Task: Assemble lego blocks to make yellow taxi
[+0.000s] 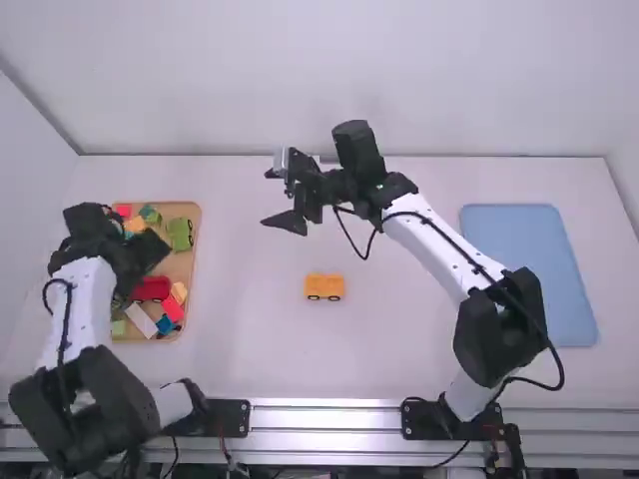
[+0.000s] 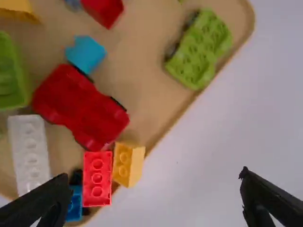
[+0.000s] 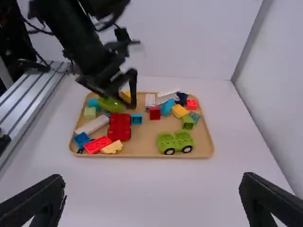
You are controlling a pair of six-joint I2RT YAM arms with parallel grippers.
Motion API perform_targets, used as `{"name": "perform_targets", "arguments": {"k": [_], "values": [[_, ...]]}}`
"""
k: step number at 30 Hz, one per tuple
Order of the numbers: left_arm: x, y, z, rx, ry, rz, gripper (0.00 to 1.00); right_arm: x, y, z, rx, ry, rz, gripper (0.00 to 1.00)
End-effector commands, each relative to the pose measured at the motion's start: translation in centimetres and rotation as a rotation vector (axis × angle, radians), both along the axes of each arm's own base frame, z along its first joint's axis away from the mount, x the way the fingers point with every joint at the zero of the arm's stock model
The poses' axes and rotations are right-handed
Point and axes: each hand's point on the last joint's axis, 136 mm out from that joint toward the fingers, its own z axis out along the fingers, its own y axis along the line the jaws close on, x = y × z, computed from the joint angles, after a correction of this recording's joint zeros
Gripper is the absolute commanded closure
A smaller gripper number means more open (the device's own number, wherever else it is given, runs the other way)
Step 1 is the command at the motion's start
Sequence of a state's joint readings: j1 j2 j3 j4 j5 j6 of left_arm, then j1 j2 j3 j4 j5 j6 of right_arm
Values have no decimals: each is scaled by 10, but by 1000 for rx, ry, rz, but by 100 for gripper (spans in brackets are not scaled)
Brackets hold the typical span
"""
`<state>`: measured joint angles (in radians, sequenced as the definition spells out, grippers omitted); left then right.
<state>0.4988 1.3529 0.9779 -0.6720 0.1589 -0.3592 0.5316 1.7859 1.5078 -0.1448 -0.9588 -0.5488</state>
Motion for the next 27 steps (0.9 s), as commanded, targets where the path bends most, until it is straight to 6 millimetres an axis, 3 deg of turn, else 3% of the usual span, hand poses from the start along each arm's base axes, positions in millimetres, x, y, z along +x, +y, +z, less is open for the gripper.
{"name": "perform_targets", "arguments": {"k": [1,6,11,14,23,27], "values": [[7,-14,-15,32,82,-94,10,6,-1,14,22,-6,-13,2],[4,-23,-49,105,319,-64,15,5,-1,13,20,0,-11,2],[-6,-24,-67,86,450,12,25,5,-1,14,20,-1,-11,2],[-15,-16,-73,102,487,96,31,5,-1,14,20,-1,-12,2],[-17,-18,-76,102,493,84,42,6,0,14,20,-4,-14,2],[-20,-19,-87,103,487,84,46,5,-1,13,19,-1,-13,2]]}}
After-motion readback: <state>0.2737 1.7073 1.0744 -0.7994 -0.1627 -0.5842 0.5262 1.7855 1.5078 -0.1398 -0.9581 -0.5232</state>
